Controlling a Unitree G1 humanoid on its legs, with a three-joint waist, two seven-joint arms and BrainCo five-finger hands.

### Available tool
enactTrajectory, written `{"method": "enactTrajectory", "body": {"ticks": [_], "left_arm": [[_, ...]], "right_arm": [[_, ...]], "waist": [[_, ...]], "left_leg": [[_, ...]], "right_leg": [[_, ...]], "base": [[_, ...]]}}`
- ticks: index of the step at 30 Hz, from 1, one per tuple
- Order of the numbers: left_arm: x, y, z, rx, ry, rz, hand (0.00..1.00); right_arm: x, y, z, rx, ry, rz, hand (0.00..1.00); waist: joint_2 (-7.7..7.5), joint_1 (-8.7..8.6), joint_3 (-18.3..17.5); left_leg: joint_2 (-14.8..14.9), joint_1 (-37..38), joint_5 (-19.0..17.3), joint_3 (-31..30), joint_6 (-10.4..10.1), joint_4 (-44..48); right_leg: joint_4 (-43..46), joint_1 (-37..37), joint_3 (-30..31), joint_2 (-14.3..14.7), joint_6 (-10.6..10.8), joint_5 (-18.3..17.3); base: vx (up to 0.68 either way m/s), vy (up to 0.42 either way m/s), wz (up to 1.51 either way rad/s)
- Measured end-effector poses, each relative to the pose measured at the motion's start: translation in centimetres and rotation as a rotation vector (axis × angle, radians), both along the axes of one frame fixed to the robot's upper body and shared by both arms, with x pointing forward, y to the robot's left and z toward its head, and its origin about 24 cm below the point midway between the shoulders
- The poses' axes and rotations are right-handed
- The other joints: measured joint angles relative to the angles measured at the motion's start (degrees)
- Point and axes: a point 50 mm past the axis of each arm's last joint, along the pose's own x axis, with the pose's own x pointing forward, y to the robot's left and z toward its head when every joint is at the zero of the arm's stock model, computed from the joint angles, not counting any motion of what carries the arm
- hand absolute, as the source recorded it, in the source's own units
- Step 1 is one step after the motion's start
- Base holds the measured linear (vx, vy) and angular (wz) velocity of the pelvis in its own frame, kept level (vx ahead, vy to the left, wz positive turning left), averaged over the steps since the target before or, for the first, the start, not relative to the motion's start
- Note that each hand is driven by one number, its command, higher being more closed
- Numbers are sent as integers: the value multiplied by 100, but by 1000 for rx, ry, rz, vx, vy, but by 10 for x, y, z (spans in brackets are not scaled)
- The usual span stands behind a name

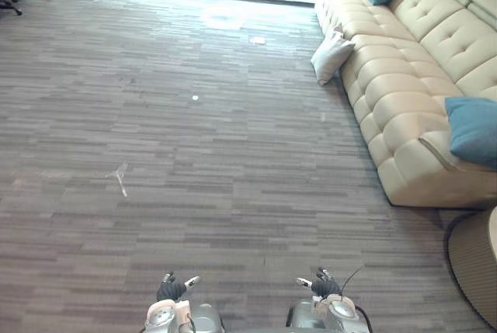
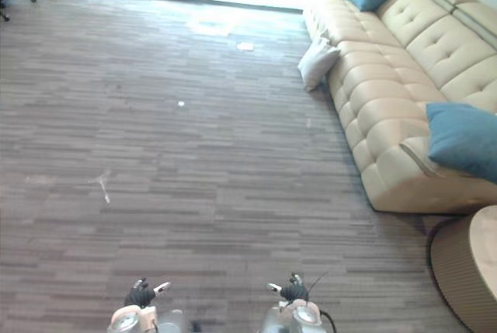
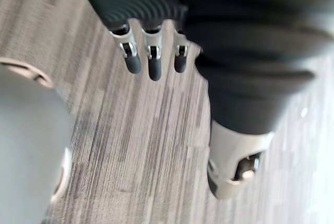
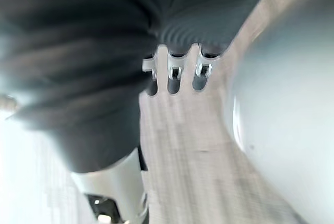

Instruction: Pick up cushions and gather them together orderly.

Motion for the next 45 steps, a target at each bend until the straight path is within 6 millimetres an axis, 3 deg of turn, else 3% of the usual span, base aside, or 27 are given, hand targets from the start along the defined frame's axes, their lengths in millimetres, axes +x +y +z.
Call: {"method": "enactTrajectory", "body": {"ticks": [2, 3, 4, 6, 7, 8, 9, 10, 12, 15, 17, 19, 20, 21, 23, 26, 27, 29, 31, 34, 35, 37, 38, 40, 42, 43, 45], "left_arm": [[-6, -2, -3, 5, 25, -27, 0], [-8, -3, -4, 5, 35, -37, 0], [-9, -11, -5, -18, 39, -37, 0], [-5, -24, -5, -42, 25, -58, 0], [-5, -27, -5, -46, 20, -60, 0], [-5, -28, -5, -57, 17, -35, 0], [-5, -28, -5, -61, 15, -23, 0], [-5, -27, -4, -63, 6, -13, 0], [-4, -18, -2, -48, -7, 10, 0], [1, -11, 3, -28, -46, 16, 0], [7, -9, 7, -27, -80, 22, 0], [10, -9, 9, -31, -105, 33, 0], [11, -9, 9, -38, -111, 40, 0], [13, -4, 11, -24, -117, 40, 0], [15, 1, 12, -17, -122, 48, 0], [13, 4, 10, -1, -96, 36, 0], [10, 6, 8, 11, -61, 8, 0], [4, 2, 3, 7, -15, -15, 0], [2, -1, 1, 5, -3, -32, 0], [2, -7, -2, -5, 22, -55, 0], [2, -11, -3, -4, 32, -89, 0], [-2, -9, -4, 0, 44, -102, 0], [-5, -9, -5, 3, 56, -110, 0], [-1, -20, -5, -24, 39, -118, 0], [-2, -25, -6, -44, 39, -105, 0], [0, -25, -5, -48, 32, -90, 0], [5, -21, -2, -53, -1, -36, 0]], "right_arm": [[-1, -7, 0, -20, 4, 1, 0], [-6, -10, -2, -19, 18, -11, 0], [-5, -17, 1, -40, 6, -16, 0], [0, -22, 3, -53, -3, -23, 0], [-1, -24, 3, -58, -2, -26, 0], [-1, -26, 3, -64, 6, -22, 0], [-2, -27, 3, -67, 8, -23, 0], [-2, -26, 3, -64, 10, -23, 0], [-5, -16, 1, -37, 14, -24, 0], [-13, -6, -6, 0, 55, -33, 0], [-13, -3, -7, 6, 64, -34, 0], [-16, -2, -8, 7, 72, -39, 0], [-19, -4, -10, -1, 90, -36, 0], [-20, 6, -12, 18, 104, -23, 0], [-19, 12, -13, 32, 104, -14, 0], [-20, 15, -13, 44, 102, -19, 0], [-17, 14, -12, 41, 90, -18, 0], [-16, 8, -9, 19, 68, -15, 0], [-11, 4, -6, 4, 37, -14, 0], [-4, -12, -1, -34, 12, -24, 0], [-2, -20, 1, -52, 6, -28, 0], [-6, -22, 0, -50, 14, -51, 0], [-10, -24, -1, -45, 19, -72, 0], [-7, -35, 2, -64, 4, -101, 0], [-6, -34, 4, -57, -8, -112, 0], [-5, -32, 5, -52, -14, -108, 0], [-6, -24, 3, -37, -1, -86, 0]], "waist": [[25, -148, 2], [23, -174, -2], [215, -228, -33], [427, -185, -72], [459, -212, -91], [596, -216, -75], [623, -205, -61], [687, -185, -51], [607, -141, -12], [411, -52, -63], [376, 90, -41], [344, 161, -15], [321, 250, -31], [132, 285, -116], [41, 245, -165], [-150, 260, -124], [-161, 127, -108], [-115, 51, -123], [-44, 38, -118], [107, -89, -11], [236, -209, 71], [123, -283, 55], [35, -319, 49], [325, -307, 3], [494, -325, -15], [553, -321, -9], [583, -284, 47]], "left_leg": [[-23, 451, -1, -103, -2, -307], [-86, 652, -9, -191, -54, -378], [39, 863, 27, -321, -152, -366], [155, 759, 491, -595, -684, 258], [185, 670, 687, -712, -636, 594], [451, 148, 1444, -1001, -699, 2123], [648, -234, 1774, -1080, -807, 3024], [922, -640, 1604, -978, -859, 3976], [1250, -1280, 1033, -633, -637, 4918], [1120, -2392, 363, -248, -300, 4128], [748, -2936, 375, -317, -242, 2585], [426, -3101, 1085, -485, -381, 858], [378, -3057, 1777, -530, -400, 763], [199, -3092, 1555, -409, -103, 996], [249, -3309, 966, -391, -7, 1610], [33, -2583, 286, -100, 114, 1727], [-113, -2137, 97, -118, 147, 1621], [-208, -1179, -58, -142, 157, 1051], [-215, -684, -58, -154, 111, 533], [-96, 52, -48, -168, 97, -16], [13, 372, -48, -215, 97, -199], [-99, 728, -14, -298, 30, -422], [-153, 1077, -28, -415, -112, -467], [98, 1162, 344, -469, -681, -169], [474, 479, 1233, -869, -788, 1732], [656, 67, 1491, -1046, -851, 2613], [1180, -959, 1160, -1037, -942, 4739]], "right_leg": [[-1996, -162, -35, 522, -52, 873], [-2287, -141, 126, 621, -311, 1451], [-1864, -149, 271, 707, -651, 1694], [-972, -230, 214, 548, -642, 933], [-798, -176, 180, 536, -631, 729], [-865, 296, 118, 580, -610, 306], [-1005, 548, 120, 694, -588, 190], [-1188, 884, 118, 835, -604, 110], [-1696, 1631, 152, 977, -558, 7], [-2640, 2587, 231, 949, -378, 41], [-2950, 2993, 352, 783, -156, -54], [-3082, 3300, 458, 611, 118, -308], [-3185, 3483, 620, 598, 237, -415], [-3258, 3568, 781, 397, 95, -424], [-2968, 3396, 1044, 329, 147, -106], [1, 2384, 1508, -244, 530, 436], [1438, 1898, 1482, -438, 503, 688], [2411, 1297, 1022, -459, 296, 524], [2193, 740, 473, -455, 118, 281], [642, 43, -283, -116, -99, 3], [-667, -128, -479, 236, -81, 277], [-2304, -160, -534, 545, -86, 1048], [-2360, -141, -236, 615, -742, 1977], [-1288, -369, -155, 642, -918, 1325], [-857, -104, -238, 733, -839, 567], [-931, 77, -247, 826, -847, 452], [-1300, 891, -208, 1159, -896, 227]], "base": [[735, -64, 28], [736, -73, 40], [609, -56, 17], [646, -92, 14], [808, -192, 24], [663, -158, 9], [761, -138, -1], [596, -44, -17], [559, -33, -11], [500, 9, -6], [557, 177, -37], [522, 258, -39], [573, 292, -40], [723, 343, -36], [605, 301, -24], [610, 301, -30], [563, 172, 16], [685, 133, 24], [619, 70, 11], [639, -8, 16], [558, -66, 32], [721, -104, 32], [904, -138, 16], [744, -151, 5], [738, -216, -5], [714, -162, -8], [737, -124, -17]]}}
